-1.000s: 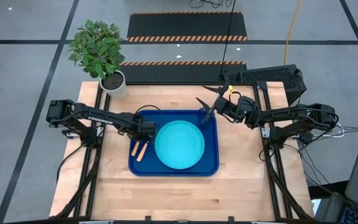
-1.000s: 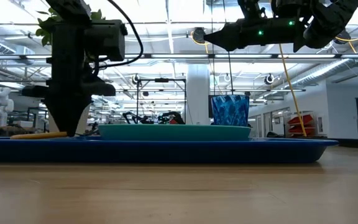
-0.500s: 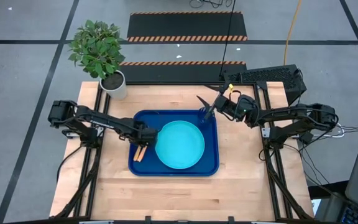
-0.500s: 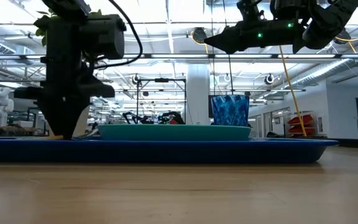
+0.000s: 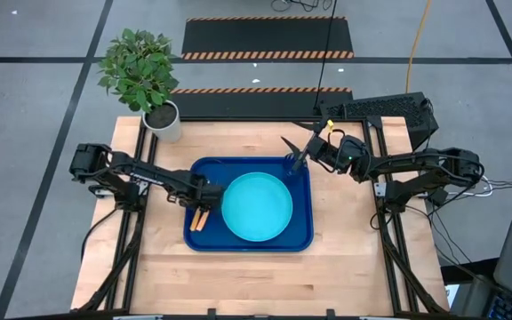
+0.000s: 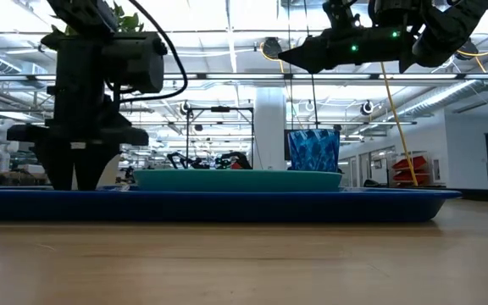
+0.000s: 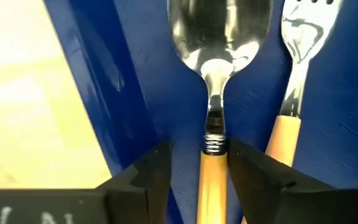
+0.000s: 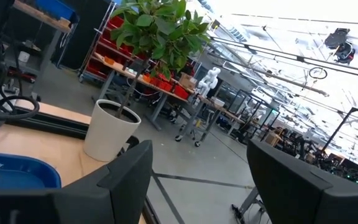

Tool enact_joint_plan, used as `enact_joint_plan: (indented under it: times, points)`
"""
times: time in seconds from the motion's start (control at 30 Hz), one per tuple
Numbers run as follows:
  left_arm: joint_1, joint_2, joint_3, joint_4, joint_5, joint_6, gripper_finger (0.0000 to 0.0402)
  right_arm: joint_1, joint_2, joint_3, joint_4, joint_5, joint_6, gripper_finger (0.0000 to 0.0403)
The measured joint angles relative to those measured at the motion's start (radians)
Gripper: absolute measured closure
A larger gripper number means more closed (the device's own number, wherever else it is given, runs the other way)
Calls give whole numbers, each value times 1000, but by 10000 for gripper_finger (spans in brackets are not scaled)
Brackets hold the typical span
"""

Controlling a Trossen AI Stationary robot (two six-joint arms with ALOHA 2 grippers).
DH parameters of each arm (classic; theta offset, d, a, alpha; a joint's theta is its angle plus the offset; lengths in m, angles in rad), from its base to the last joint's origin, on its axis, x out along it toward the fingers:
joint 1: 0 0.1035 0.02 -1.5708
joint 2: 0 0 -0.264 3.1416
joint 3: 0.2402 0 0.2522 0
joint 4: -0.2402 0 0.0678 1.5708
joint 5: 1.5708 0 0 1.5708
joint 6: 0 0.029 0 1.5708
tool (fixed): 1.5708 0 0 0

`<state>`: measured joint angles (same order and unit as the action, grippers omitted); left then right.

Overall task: Pick and place plate/cup/fork/spoon on tray
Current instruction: Put the orange spoon to the left of yellow fork on the blue serving tray

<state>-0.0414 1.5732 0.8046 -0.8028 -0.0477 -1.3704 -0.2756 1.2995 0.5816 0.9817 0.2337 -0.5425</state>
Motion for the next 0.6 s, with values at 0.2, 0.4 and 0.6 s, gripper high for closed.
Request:
enact_joint_plan:
  times: [0.2,0.4,0.6]
  points:
    - [1,-1,-4,24,1,-20,214,0,0,0,0,0,0,149]
    - [1,-1,-4,67,2,-23,211,0,0,0,0,0,0,149]
    - [1,-1,-4,59,1,-48,211,0,0,0,0,0,0,149]
